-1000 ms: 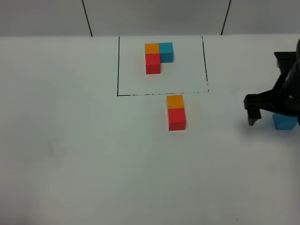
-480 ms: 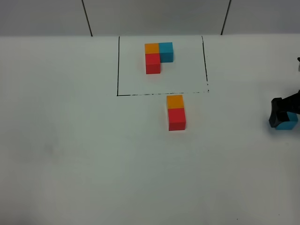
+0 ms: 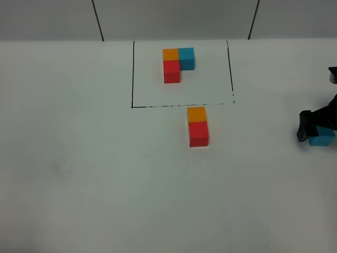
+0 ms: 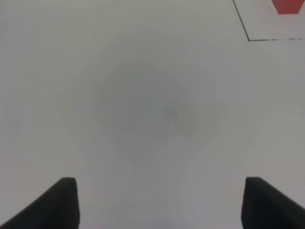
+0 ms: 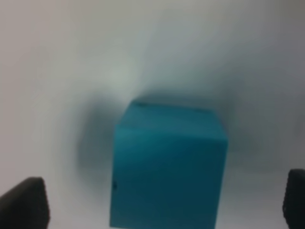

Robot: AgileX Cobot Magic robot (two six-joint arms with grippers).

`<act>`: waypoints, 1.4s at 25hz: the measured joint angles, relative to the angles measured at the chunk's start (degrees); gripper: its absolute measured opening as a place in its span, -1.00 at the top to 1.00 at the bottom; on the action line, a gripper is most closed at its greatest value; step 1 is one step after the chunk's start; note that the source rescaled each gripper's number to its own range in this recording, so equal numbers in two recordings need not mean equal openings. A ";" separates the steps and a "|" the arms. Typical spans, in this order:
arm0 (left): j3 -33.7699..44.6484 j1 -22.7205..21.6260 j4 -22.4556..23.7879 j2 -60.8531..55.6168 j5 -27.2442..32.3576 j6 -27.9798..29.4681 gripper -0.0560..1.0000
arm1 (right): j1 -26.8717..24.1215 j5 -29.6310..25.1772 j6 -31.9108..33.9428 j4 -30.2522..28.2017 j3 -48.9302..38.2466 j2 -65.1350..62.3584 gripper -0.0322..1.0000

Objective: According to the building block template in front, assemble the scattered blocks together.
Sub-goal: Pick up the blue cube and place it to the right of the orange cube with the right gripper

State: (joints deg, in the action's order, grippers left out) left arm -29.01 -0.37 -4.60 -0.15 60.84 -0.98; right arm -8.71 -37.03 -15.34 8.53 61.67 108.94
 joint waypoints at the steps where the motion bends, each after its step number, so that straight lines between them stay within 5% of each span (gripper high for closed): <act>1: 0.00 0.00 0.00 0.00 0.00 0.00 -0.16 | 0.00 0.26 0.04 0.04 0.00 0.20 -0.93; 6: 0.00 0.00 0.00 0.00 0.00 0.00 -0.16 | 0.00 0.32 0.79 0.04 -0.04 1.40 -0.36; 11: 0.00 0.00 0.00 0.00 0.00 0.00 -0.16 | 0.00 0.32 2.63 0.04 -0.06 1.85 0.94; 17: 0.00 0.00 0.00 0.00 0.00 0.00 -0.16 | 3.90 -0.34 2.35 -3.45 0.45 0.06 0.91; 25: 0.00 0.00 0.00 0.00 0.00 0.00 -0.16 | 20.25 -9.74 -30.43 -14.14 13.16 0.15 0.91; 35: 0.00 0.00 0.00 0.00 0.00 0.00 -0.16 | 28.94 -22.47 -44.37 -15.04 32.48 11.94 0.91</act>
State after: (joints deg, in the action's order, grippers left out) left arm -29.01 -0.37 -4.60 -0.15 60.84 -0.98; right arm 20.23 -59.51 -59.71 -6.51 94.14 120.88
